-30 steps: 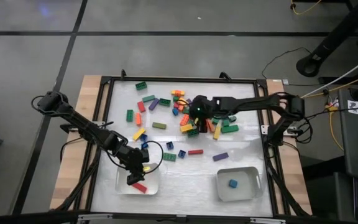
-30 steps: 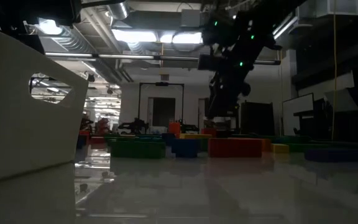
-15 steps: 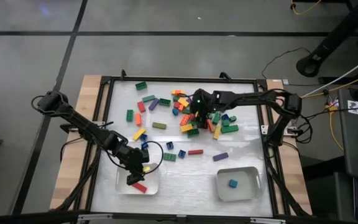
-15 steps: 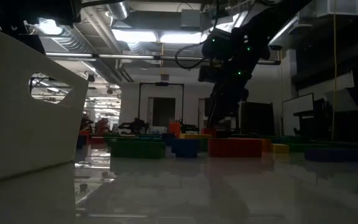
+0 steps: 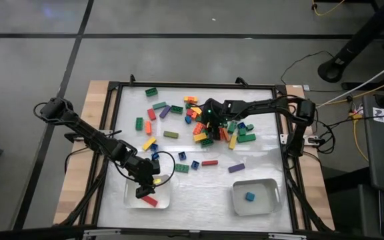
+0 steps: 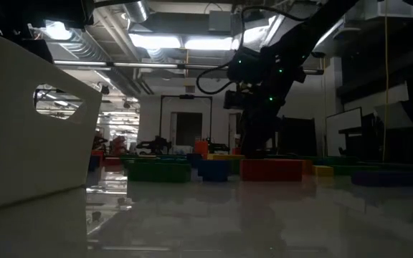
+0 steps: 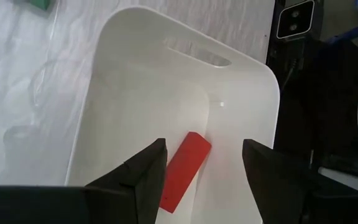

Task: Sort blocks by size
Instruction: Put the square red block into the gray bin

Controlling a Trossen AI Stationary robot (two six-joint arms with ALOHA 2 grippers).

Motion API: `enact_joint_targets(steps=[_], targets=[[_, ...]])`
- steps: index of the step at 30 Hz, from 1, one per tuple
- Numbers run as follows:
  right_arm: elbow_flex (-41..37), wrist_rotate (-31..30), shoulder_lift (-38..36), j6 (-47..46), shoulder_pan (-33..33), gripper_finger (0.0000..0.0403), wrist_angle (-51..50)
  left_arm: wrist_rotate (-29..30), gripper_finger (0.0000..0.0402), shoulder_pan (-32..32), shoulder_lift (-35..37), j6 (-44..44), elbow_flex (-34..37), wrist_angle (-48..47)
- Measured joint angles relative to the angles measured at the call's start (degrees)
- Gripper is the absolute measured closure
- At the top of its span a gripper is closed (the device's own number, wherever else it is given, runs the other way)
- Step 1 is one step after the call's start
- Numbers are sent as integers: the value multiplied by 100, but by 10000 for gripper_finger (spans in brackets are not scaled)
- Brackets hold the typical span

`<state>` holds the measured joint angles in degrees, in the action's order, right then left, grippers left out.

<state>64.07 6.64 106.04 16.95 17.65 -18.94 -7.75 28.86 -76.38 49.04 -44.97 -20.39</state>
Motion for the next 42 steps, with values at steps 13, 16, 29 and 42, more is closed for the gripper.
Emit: enact_joint_targets(steps=[13,16,29,42], targets=[[60,157,-220,-18,-4,272,-421,695,204,-56,0,-824,0,7],[307,304,-365,-132,-52,272,-988,866,204,-180,0,-1128,0,49],[2205,444,-603,-907,-1521,268,-4533,1821,204,-1128,0,-2881,0,497],[2588,748,-603,-3445,-4185,263,-5434,1915,204,-2063,0,-3866,0,776]])
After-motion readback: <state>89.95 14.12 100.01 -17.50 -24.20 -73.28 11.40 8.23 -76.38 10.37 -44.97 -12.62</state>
